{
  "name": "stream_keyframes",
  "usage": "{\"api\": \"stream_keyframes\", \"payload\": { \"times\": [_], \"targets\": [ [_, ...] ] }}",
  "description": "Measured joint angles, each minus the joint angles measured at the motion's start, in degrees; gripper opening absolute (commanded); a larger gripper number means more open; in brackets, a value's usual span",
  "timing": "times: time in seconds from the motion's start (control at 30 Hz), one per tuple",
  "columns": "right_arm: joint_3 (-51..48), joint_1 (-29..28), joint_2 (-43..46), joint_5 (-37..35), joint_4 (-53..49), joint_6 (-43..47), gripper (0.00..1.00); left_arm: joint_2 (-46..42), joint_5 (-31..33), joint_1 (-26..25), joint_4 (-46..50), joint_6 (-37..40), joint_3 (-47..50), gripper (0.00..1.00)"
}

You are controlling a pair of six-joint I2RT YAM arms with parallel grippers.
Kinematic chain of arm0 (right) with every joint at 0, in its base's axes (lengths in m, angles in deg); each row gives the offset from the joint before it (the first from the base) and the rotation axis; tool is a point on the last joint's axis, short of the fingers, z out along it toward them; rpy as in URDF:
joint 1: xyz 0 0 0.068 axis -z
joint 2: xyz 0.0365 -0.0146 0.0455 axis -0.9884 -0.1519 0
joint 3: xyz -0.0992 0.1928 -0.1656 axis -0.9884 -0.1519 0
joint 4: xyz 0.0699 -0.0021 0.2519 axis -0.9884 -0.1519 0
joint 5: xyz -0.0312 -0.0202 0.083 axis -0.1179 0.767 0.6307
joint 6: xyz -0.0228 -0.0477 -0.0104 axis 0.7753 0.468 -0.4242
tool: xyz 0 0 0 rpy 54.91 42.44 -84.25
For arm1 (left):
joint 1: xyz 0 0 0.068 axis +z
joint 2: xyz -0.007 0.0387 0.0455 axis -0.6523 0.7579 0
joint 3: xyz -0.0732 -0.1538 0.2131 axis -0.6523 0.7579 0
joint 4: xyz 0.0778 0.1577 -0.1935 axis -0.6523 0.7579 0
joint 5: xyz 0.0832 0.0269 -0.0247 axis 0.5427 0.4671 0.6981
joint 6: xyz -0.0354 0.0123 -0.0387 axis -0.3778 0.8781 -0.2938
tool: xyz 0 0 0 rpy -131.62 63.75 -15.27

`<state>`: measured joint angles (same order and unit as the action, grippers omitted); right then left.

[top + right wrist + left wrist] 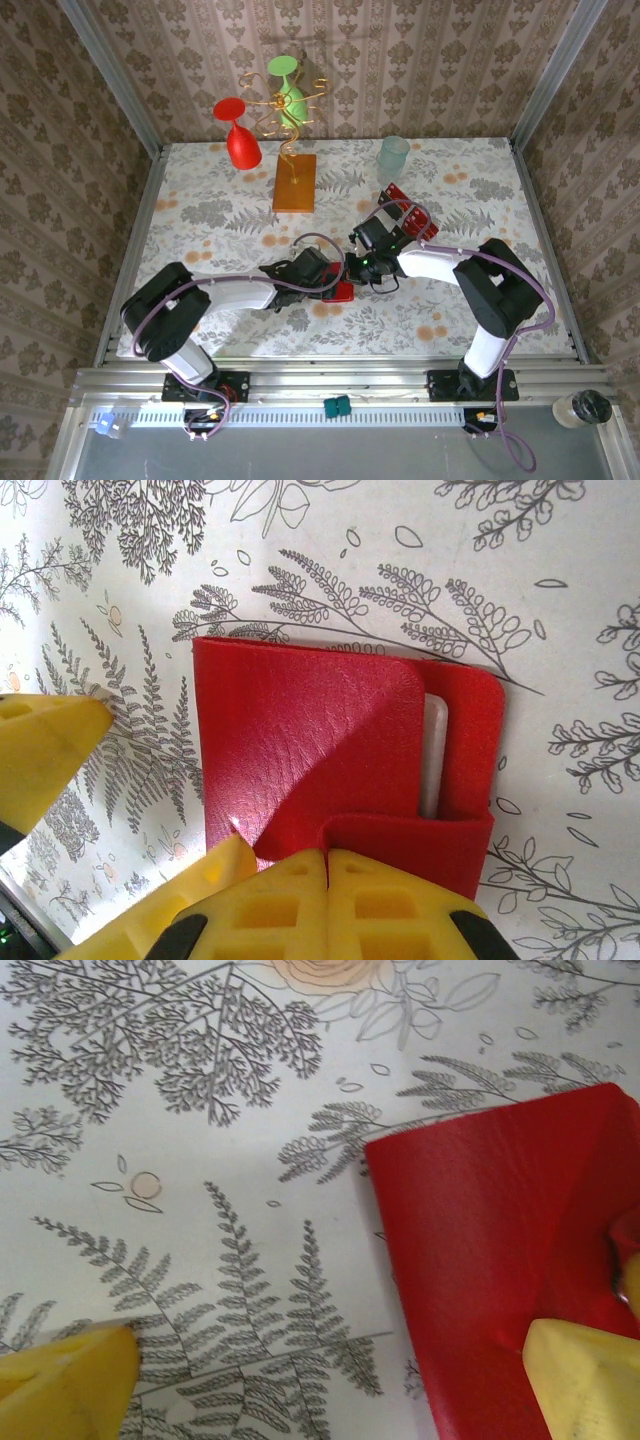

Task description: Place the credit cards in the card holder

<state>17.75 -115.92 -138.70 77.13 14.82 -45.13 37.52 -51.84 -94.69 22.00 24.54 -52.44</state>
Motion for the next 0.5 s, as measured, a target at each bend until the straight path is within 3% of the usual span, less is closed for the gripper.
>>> {"api": "stream_keyframes", "payload": {
  "times": [0.2,0.5],
  "targets": [
    [0.0,0.0,-0.2,0.2,0.0,-0.2,0.17,-0.7,-0.6,0.0,0.4,-0.2,0.7,1.00],
    [2.3,0.0,-0.4,0.8,-2.8,-0.3,0.31,-3.7,0.7,0.2,2.1,-1.2,1.4,1.00]
  ]
}}
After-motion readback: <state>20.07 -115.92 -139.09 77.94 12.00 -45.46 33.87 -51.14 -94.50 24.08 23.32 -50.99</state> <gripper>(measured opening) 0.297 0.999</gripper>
